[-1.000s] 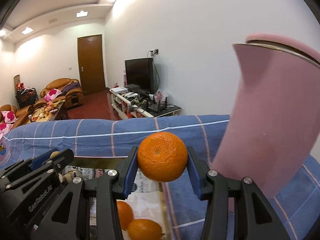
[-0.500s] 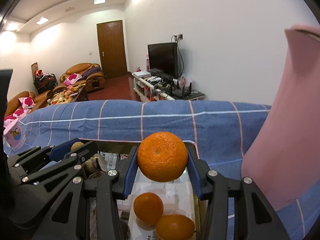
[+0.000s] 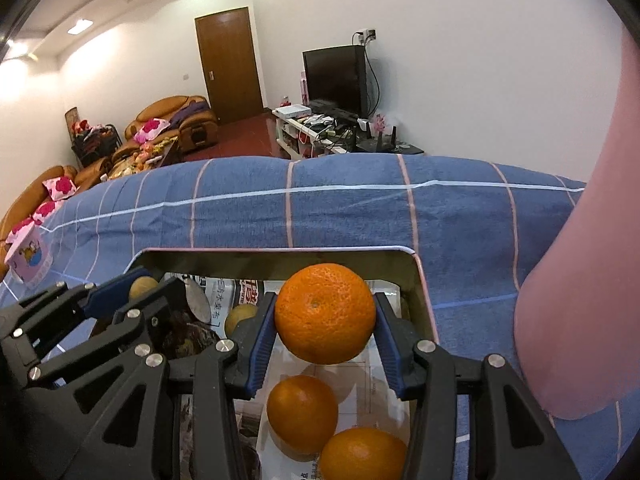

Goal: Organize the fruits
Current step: 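Open the left tool to drop the kiwi while the right drops the orange into the tin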

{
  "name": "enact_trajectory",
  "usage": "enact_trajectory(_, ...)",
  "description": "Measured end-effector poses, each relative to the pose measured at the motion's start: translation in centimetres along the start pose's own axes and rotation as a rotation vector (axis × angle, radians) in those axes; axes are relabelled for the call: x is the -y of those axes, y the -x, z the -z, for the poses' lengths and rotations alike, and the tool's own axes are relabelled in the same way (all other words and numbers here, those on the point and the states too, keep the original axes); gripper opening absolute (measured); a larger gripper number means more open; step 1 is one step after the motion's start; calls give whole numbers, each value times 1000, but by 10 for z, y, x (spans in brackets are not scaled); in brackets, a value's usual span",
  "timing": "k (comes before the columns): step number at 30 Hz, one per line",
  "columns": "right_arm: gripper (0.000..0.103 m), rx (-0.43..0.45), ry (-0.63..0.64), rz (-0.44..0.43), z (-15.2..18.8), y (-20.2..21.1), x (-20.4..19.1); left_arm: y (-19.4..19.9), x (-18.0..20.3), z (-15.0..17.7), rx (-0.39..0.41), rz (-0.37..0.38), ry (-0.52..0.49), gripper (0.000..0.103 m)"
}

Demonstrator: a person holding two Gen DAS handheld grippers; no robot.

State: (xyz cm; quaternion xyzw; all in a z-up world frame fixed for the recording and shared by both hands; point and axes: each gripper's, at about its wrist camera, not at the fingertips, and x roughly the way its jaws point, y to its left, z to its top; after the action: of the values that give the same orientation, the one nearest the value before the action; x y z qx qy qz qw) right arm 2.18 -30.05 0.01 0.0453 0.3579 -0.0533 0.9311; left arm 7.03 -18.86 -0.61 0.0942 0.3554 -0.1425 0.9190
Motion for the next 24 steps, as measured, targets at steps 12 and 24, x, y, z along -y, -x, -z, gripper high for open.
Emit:
enact_trajectory(12,50,-27,78,-9,0,-2,-2,8,2,8,9,6,-38,27)
enact_trajectory(24,51,-38,174,-20,10,15,-1,5,2,0,-28,1,-51,58)
